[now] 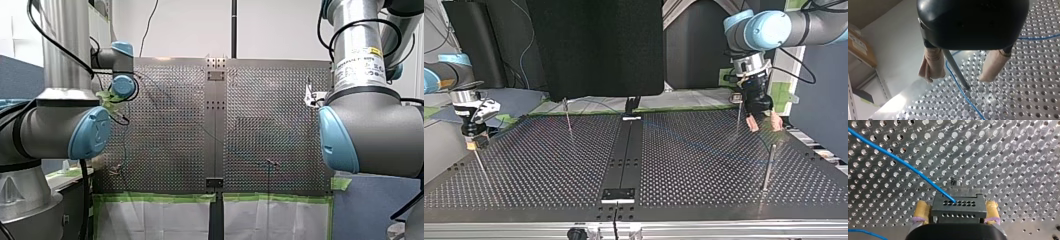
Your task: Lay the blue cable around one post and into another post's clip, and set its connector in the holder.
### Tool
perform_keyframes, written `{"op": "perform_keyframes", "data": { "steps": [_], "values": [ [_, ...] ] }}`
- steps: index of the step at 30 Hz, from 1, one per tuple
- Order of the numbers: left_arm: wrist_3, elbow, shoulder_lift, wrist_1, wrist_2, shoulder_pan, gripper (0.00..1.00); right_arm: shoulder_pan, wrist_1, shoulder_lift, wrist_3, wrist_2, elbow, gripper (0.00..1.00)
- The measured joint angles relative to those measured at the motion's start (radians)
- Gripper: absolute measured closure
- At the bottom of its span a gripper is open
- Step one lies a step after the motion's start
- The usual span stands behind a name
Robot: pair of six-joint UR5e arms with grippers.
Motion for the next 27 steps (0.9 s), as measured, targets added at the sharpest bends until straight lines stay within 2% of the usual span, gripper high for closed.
{"op": "perform_keyframes", "data": {
  "steps": [6, 14, 23, 27],
  "values": [
    [0.049, 0.039, 0.040, -0.049, -0.028, -0.002, 0.00, 0.002, 0.002, 0.000, 0.000, 0.005, 0.000, 0.05],
    [0.118, 0.108, 0.045, -0.118, -0.059, -0.003, 0.00, 0.003, 0.003, 0.000, 0.000, 0.011, 0.000, 0.05],
    [0.199, 0.188, 0.061, -0.199, -0.133, -0.008, 0.00, 0.000, 0.003, 0.000, 0.000, 0.011, 0.000, 0.05],
    [0.233, 0.222, 0.083, -0.233, -0.130, -0.013, 0.00, 0.000, 0.003, 0.000, 0.000, 0.011, 0.000, 0.05]
  ]
}}
